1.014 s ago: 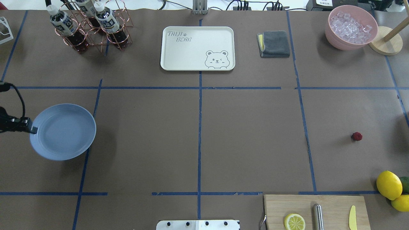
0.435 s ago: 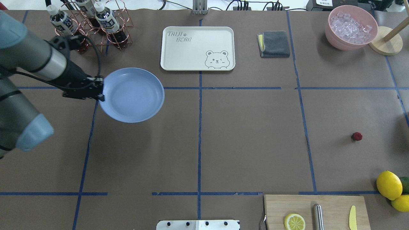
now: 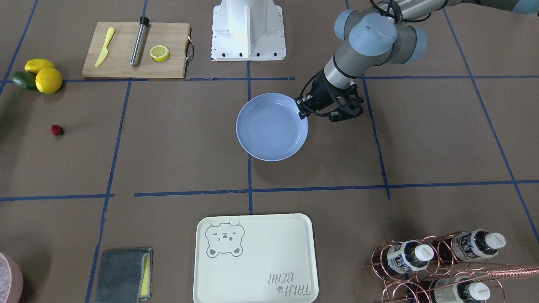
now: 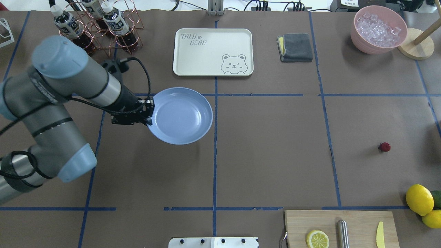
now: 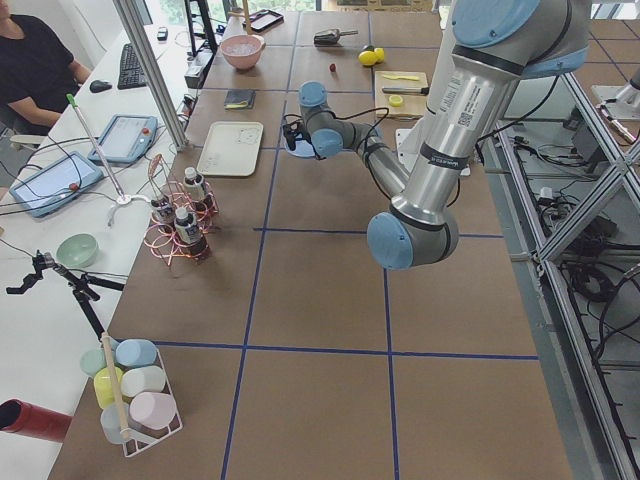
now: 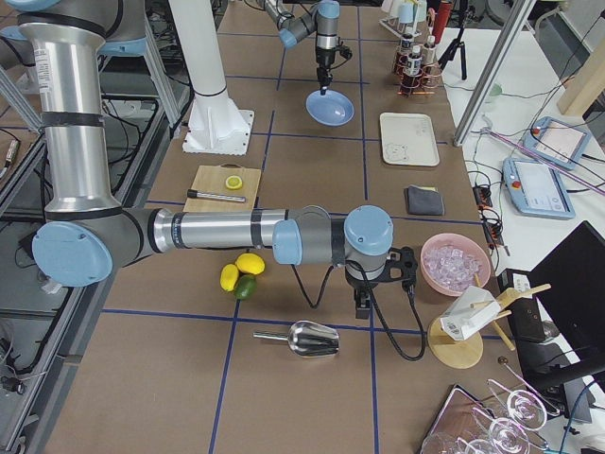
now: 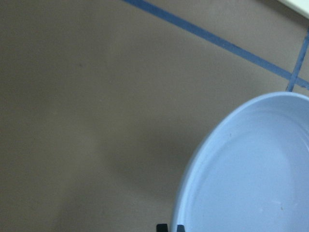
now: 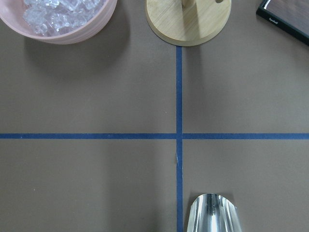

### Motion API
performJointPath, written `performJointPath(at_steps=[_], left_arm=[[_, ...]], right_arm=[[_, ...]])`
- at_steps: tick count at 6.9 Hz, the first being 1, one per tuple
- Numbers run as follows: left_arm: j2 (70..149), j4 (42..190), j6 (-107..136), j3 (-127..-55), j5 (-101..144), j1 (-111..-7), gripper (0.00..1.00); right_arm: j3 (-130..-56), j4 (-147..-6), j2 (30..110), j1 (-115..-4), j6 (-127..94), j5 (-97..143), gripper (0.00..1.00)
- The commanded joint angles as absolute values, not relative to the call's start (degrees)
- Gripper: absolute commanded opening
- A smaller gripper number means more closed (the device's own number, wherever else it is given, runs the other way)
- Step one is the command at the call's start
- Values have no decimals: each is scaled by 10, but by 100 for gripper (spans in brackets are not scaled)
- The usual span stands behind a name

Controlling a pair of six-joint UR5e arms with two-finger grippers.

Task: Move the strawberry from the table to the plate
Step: 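Slide the blue plate with the left gripper toward the table center and release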

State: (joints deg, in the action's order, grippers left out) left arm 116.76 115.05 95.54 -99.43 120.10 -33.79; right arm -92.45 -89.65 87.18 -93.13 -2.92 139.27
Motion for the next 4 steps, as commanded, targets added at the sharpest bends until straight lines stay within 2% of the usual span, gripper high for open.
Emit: performJointPath(at_steps=[1, 3, 4], left_arm=[[1176, 1210, 1002, -960, 1168, -275, 0], [1181, 1211, 1002, -948, 1168, -266, 0], [1180, 1211, 999, -953, 1168, -266, 55]], right_arm=[[-925, -896, 871, -931, -33, 1397, 100], [-927, -896, 871, -931, -35, 1398, 100], [-927, -896, 871, -931, -35, 1398, 100]])
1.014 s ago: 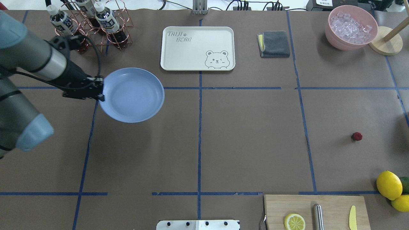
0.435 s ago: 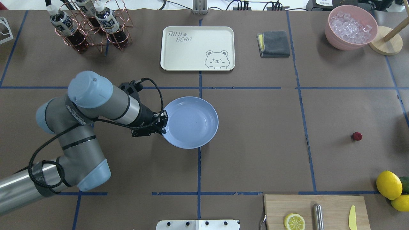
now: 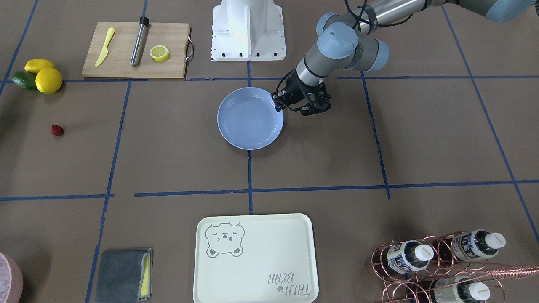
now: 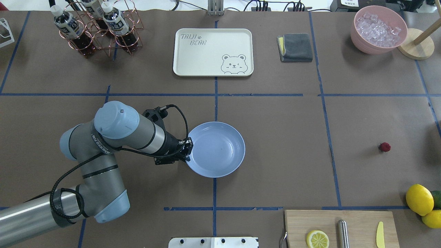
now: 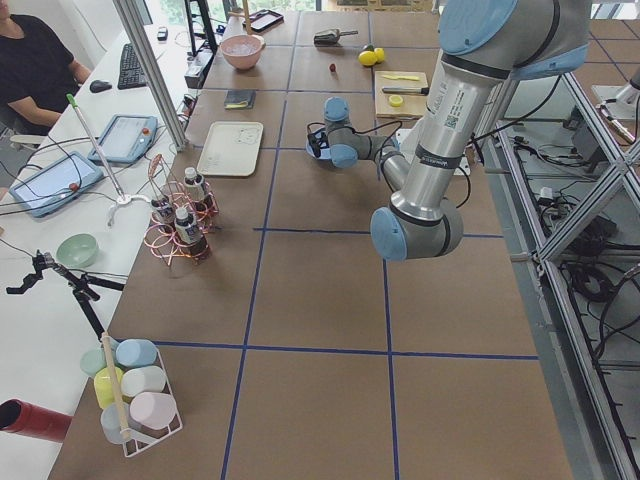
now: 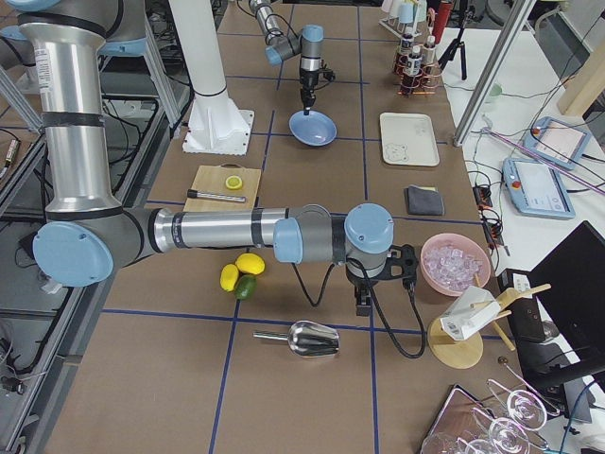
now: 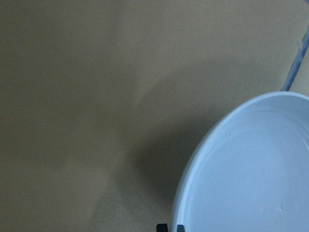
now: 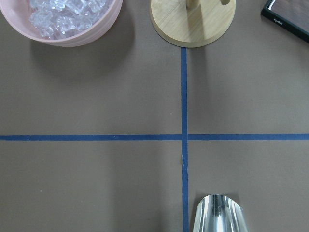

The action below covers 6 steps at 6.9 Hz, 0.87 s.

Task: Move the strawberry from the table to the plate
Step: 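Slide the blue plate with the left gripper toward the table center and release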

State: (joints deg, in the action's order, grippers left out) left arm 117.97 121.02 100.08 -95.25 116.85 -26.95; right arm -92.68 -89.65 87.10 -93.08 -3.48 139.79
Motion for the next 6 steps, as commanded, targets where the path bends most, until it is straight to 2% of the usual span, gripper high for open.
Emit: performJointPath(at_steps=[1, 3, 5, 6], left_arm=[[1178, 1211, 996, -956, 1167, -268, 100], [1175, 1185, 991, -998, 1179, -320, 100], [1176, 1085, 897, -1026, 1195, -366, 100], [1174, 1028, 828, -1046, 1195, -402, 100]], right_arm=[[-930, -896, 871, -930, -36, 1398, 100], [-970, -896, 872, -878, -102, 1396, 100], [-1017, -880, 874, -812, -194, 1377, 100], [-1036, -803, 901, -764, -280, 1345, 100]])
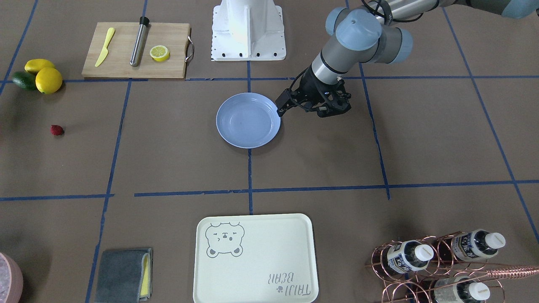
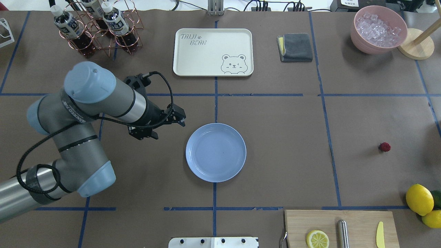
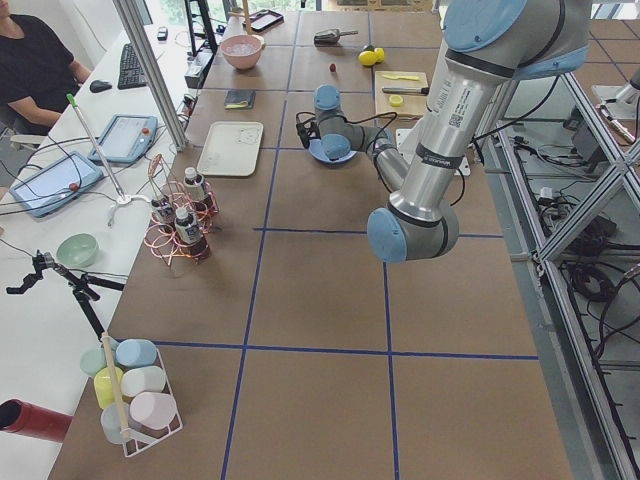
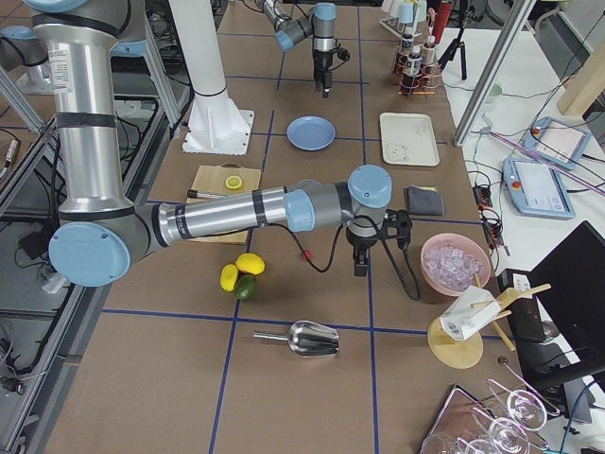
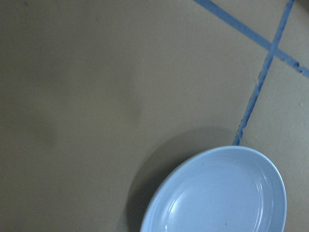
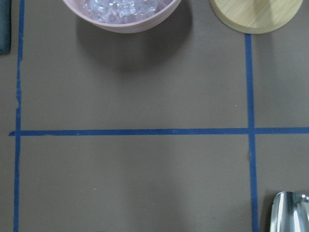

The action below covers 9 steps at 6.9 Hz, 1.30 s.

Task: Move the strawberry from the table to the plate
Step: 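Withdraw the left gripper toward the bottle rack while the right gripper reaches the strawberry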

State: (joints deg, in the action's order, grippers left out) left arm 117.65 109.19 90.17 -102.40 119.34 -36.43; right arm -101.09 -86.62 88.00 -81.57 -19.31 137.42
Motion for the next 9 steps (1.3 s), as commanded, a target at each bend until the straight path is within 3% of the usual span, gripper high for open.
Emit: performJointPath(at_steps=[1, 6, 9], left_arm=[[1172, 988, 763, -1057, 1195, -440, 100], [1094, 960, 544, -1086, 1197, -561, 100], [1081, 961, 491, -1080, 1198, -577, 100]], right_arm=[[-1038, -675, 949, -705, -368, 1306, 100], [-1042, -559, 1004, -510, -514, 1202, 100], [-1026, -559, 1008, -491, -513, 1191, 100]])
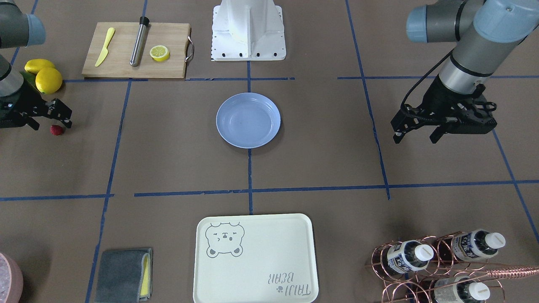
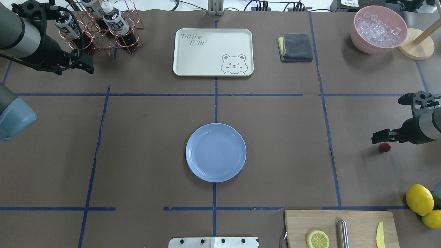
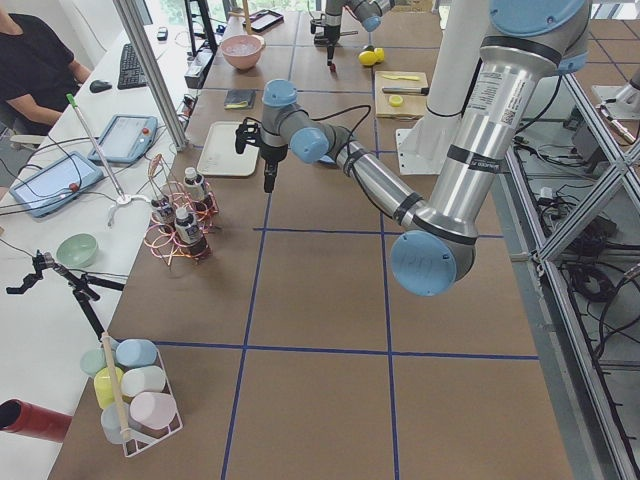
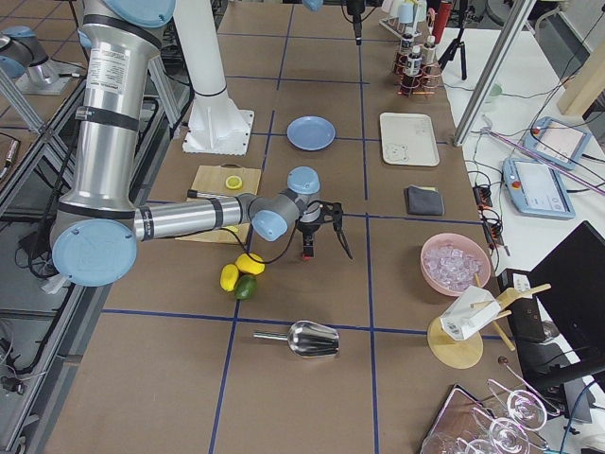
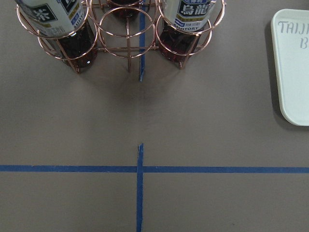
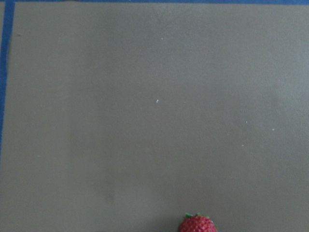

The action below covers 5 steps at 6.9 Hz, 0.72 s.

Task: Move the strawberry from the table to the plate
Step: 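Withdraw the left gripper toward the bottle rack while the right gripper reaches the strawberry, then lower the right gripper onto the red strawberry and close on it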

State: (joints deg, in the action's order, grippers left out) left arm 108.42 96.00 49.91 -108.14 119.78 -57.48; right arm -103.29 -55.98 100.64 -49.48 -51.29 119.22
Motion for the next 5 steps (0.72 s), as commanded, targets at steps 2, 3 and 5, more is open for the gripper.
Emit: performJointPath(at_steps=[2, 3, 5], left_arm=[[1081, 961, 491, -1080, 1198, -577, 100], [1081, 961, 491, -1080, 1198, -577, 100], [1079, 962, 491, -1079, 1198, -577, 100]], right_arm=[[-1009, -559, 1003, -490, -511, 1190, 96], [-1002, -558, 1002, -490, -506, 1191, 85], [-1002, -558, 1002, -482, -506, 1192, 72]])
